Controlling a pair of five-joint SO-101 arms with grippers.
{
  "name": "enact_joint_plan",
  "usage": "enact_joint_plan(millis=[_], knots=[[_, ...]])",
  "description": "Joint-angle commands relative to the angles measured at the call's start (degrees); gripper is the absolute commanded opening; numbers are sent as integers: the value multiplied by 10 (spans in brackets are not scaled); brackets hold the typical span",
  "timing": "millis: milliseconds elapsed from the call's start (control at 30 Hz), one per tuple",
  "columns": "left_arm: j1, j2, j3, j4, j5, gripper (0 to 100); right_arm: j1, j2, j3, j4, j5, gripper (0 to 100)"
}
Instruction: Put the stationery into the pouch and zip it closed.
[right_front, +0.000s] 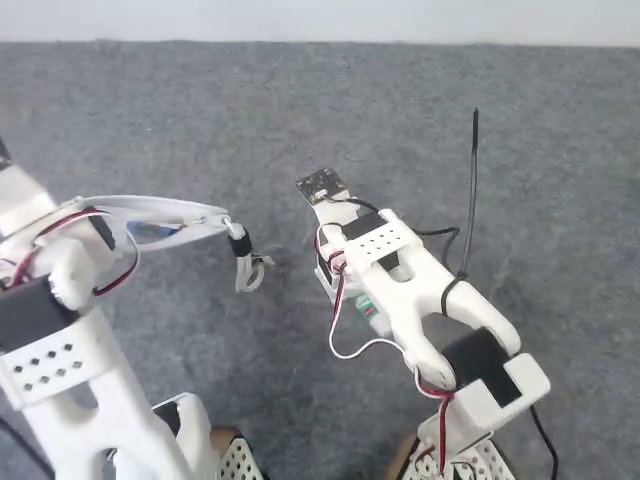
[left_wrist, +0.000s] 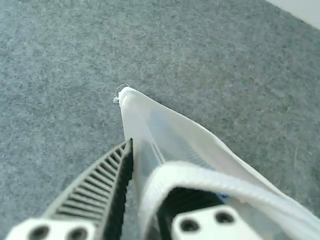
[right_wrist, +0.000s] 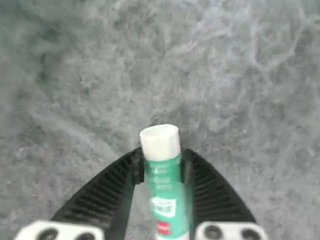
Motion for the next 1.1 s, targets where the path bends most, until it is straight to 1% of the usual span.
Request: enact_joint_plan(millis=[0,133,433,533,800,1067], knots=[[-3,-27,-13,-7,-6,12,-6,10,-30,-14,0,6],[-3,-27,-13,-7,-6,12,-7,12,-31,-8,27,6],[-3,-26,-9,-7,-6,12,-7,-65,-25,58,27,6],[-3,-26,-9,-7,-6,12,-7,-97,4,60,29,6],[-3,-26,-9,-7,-6,12,-7,-266,89,59,29,6],[-3,-26,-9,-9,-6,12,-10,-413,125,59,26,6]])
